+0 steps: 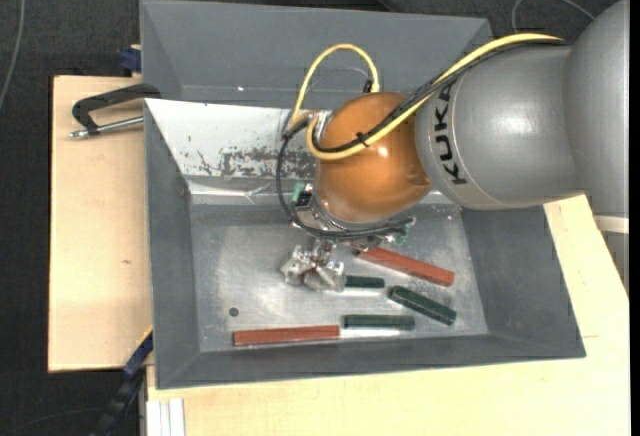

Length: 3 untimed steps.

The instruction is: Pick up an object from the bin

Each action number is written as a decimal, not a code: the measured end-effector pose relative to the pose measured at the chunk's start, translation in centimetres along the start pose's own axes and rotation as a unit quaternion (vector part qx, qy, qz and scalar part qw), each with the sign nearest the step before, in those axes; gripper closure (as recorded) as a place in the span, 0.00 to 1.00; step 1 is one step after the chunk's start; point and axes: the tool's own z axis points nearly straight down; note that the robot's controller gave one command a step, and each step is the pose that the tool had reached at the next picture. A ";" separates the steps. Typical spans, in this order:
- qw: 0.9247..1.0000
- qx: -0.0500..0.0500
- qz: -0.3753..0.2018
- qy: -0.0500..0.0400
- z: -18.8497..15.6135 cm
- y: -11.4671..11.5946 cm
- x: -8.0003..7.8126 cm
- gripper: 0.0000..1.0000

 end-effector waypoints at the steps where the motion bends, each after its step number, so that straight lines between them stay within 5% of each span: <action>1: 1.000 -0.001 0.026 0.000 0.0 -0.5 -0.6 1.00; 2: 0.998 -0.001 0.063 0.001 -2.0 0.7 0.6 1.00; 3: 1.000 0.000 0.012 0.000 -2.4 -1.9 0.3 1.00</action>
Offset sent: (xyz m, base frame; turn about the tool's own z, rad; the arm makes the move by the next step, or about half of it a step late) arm -0.0364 -0.0146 0.0407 0.0726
